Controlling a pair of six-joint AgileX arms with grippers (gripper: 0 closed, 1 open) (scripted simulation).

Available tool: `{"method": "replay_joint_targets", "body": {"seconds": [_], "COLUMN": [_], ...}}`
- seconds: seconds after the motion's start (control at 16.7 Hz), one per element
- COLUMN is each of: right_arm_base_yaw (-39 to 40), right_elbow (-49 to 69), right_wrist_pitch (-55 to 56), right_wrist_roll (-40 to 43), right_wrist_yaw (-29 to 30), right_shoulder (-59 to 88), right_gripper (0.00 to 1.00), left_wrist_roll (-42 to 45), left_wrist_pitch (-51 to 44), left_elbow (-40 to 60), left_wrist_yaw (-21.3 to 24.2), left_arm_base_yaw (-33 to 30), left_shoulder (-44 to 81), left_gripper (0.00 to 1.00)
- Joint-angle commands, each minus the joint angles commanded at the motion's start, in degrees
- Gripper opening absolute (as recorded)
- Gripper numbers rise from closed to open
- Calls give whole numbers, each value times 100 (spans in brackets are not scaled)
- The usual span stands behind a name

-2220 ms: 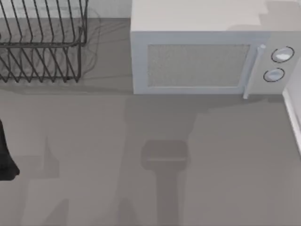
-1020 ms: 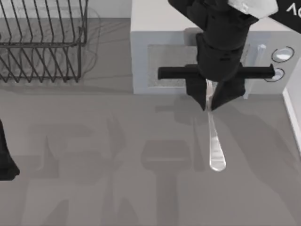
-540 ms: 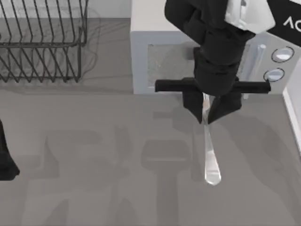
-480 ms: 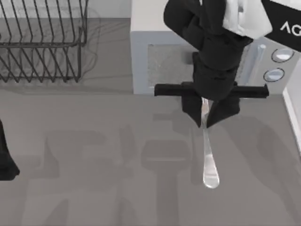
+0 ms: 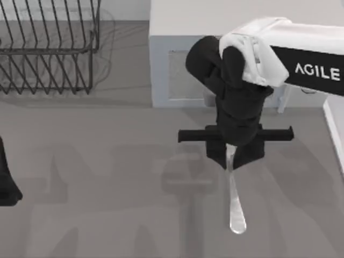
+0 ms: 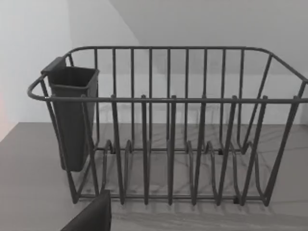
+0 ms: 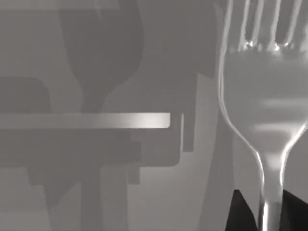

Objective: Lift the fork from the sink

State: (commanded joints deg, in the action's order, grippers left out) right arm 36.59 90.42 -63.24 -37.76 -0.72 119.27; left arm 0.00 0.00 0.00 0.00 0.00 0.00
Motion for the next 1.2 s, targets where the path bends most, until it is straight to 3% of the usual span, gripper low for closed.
{"method": "replay_joint_targets", "body": {"seconds": [0.42,1.2], "right_arm_base_yaw": [-68,-68], "right_elbow": [-77,-77], "right_wrist_pitch": [319,319], "right_wrist_roll": [83,83], "right_wrist_yaw": [84,84], "right_shoulder": [32,32], "right_gripper": [0,98], "left_wrist_roll": [0,0], "left_wrist_pitch": [0,0], "left_elbow": [0,0], "left_wrist_yaw": [0,0], "left_arm_base_yaw": [0,0], "left_shoulder": [0,0], "left_gripper": [100,100]}}
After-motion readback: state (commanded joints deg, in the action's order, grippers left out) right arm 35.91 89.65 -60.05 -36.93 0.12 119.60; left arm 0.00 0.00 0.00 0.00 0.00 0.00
